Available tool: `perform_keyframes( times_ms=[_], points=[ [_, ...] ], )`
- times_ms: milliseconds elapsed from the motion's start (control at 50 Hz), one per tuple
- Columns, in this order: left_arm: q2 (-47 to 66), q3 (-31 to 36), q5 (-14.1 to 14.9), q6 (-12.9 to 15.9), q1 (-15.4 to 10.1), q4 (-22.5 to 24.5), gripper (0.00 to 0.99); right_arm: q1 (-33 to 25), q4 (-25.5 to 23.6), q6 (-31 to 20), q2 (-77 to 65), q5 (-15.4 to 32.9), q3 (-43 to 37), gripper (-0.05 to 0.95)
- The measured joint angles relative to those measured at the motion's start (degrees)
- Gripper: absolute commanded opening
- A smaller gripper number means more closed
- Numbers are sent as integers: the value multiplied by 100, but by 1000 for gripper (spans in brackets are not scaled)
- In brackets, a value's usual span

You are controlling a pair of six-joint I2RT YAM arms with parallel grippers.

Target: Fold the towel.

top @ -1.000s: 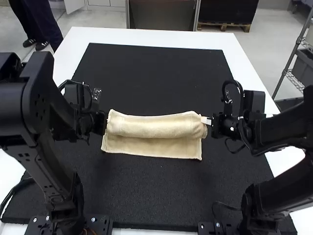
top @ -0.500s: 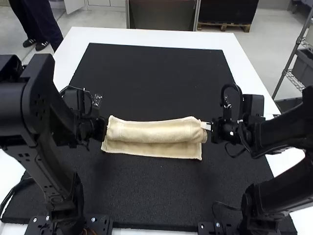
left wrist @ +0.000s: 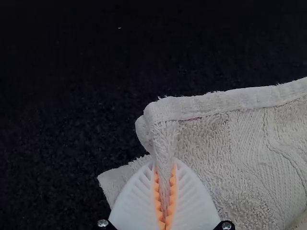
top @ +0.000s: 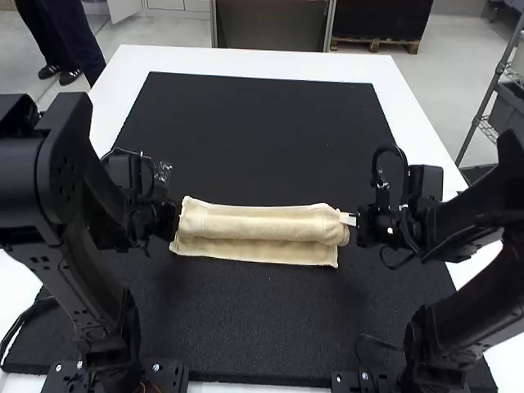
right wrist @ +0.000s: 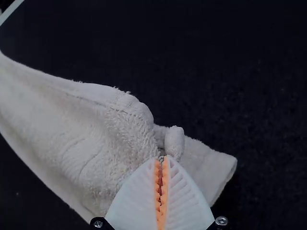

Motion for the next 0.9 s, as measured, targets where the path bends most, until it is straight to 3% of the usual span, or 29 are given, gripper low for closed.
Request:
perform_keyframes(
  times_ms=[200, 280, 340, 440, 540, 680, 800, 840, 900],
  points=[
    [166, -26, -9, 7, 0, 269, 25, -9, 125, -26, 339, -20, -7, -7],
    [203, -70, -35, 13, 2, 299, 105, -9, 170, -28, 492, -22, -7, 85],
    [201, -87, -59, 20, 0, 313, 107, -9, 192, -26, 529, -20, -7, 297],
    [201, -85, -186, 24, 2, 339, 108, -28, 273, -52, 535, 57, -7, 356],
    [201, -87, -249, 26, 2, 352, 195, -61, 332, -52, 535, 114, -7, 407],
    [201, -87, -291, 26, 2, 387, 303, -63, 363, -46, 535, 155, -7, 595],
    [201, -85, -310, 44, 2, 450, 556, -61, 367, -35, 535, 157, -4, 810],
    [201, -87, -313, 39, 2, 463, 652, -61, 354, -24, 535, 155, 7, 828],
    [201, -87, -332, 37, 2, 496, 884, -63, 332, -20, 535, 155, 57, 831]
  ],
)
